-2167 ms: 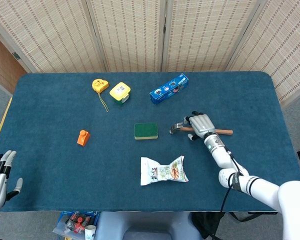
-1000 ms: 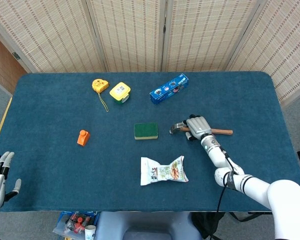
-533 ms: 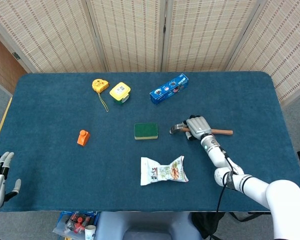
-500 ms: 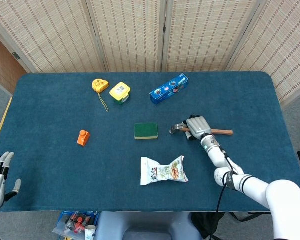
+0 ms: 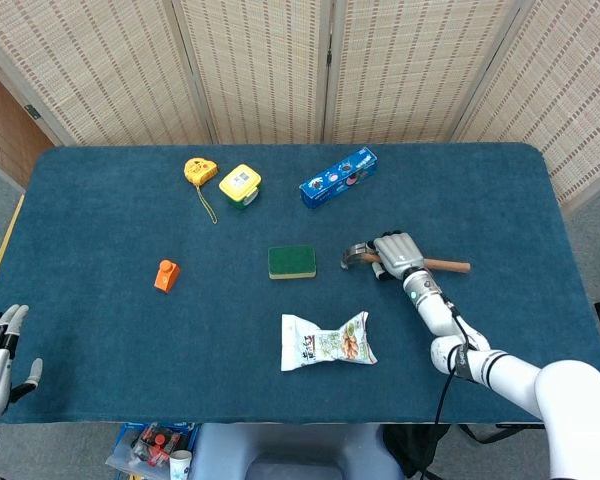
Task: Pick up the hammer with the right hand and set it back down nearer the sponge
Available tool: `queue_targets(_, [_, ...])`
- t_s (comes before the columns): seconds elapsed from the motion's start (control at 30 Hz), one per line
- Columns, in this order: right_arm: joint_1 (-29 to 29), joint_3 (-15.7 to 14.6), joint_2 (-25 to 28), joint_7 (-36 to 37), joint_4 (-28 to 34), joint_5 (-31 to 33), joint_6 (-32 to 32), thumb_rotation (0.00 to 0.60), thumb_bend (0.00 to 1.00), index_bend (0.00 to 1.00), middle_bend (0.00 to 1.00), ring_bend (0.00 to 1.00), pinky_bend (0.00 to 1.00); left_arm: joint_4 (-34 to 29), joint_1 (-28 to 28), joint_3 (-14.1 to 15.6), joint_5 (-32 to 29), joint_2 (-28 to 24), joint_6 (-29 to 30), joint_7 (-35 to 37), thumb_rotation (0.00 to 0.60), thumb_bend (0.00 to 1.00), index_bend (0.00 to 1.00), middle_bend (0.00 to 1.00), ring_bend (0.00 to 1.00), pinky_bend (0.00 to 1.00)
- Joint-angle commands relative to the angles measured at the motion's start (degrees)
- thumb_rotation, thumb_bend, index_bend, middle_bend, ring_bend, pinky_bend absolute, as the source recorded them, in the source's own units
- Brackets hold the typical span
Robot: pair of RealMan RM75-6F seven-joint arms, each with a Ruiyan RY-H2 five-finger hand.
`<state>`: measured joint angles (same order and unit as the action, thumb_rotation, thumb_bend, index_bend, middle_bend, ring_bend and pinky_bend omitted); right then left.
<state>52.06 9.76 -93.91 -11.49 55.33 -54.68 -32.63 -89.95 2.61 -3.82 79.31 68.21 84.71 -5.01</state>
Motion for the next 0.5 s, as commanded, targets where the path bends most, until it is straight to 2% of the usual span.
queue_targets(0.03, [-0.41,0.14,0.64,0.62,0.84,-0.83,-0.83,0.600,0.65,0.54,0.56,0.26,0.18,0.04,0.07,-0.06,-0.02,0.00,-0.08,0.08,0.600,0.40,0.00,0.00,0.00,0.00])
queue_targets(0.33, [-2.58,0.42,5.26,3.68,6.40,-4.25,-3.70,0.600,0.70,0.59,0.60,0.34,0.18,-0.20,0.29,-0.08,0.00,0.00,-0.31,-0.34,0.600,0.40,0.00,0.00,0.00,0.00])
queue_targets(0.5, [-3.77,0.76,7.89,5.95,9.90,-5.83,-4.91,0.600,0.70,0.62,0.64,0.43,0.29,-0.69,0.45,-0.06,0.25,-0.10,-0.31,-0.87,0.600,0.40,0.00,0.00,0.00,0.00])
